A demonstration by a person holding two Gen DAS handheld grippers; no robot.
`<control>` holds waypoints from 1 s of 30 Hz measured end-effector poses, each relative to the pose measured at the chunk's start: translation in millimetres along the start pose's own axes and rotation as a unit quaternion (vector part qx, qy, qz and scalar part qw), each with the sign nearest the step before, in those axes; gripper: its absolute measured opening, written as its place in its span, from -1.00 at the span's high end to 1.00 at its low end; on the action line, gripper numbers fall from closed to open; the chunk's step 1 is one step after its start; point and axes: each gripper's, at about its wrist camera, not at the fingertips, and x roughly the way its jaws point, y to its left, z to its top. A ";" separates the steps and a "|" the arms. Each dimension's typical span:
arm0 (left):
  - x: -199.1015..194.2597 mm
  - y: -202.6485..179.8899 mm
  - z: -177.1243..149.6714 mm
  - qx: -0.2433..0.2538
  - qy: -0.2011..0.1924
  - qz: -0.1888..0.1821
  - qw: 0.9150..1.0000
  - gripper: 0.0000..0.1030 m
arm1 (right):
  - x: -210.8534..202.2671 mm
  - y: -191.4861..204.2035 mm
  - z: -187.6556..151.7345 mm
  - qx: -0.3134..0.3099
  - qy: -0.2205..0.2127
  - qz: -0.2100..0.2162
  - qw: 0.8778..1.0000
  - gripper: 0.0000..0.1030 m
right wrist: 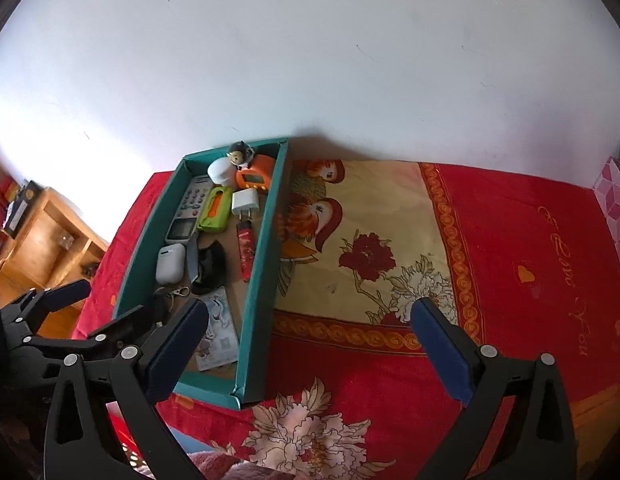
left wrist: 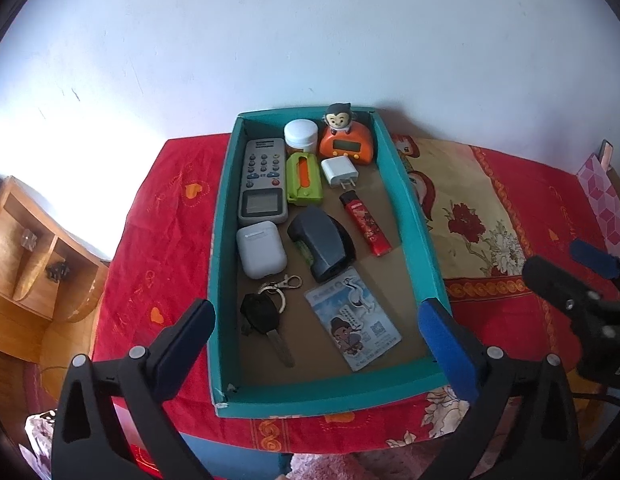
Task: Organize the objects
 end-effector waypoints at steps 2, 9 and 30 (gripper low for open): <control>0.3 -1.7 -0.7 -0.002 0.002 -0.008 1.000 -1.00 | 1.0 -1.1 -1.2 0.002 0.002 -0.001 1.000 -1.00; -1.5 -1.6 -0.2 -0.015 -0.001 -0.015 1.000 -1.00 | 0.0 -4.4 -2.5 0.009 -0.002 -0.009 1.000 -1.00; 5.2 2.4 0.0 -0.026 0.016 -0.002 1.000 -0.99 | 4.0 -9.0 -4.1 0.011 0.004 -0.016 1.000 -1.00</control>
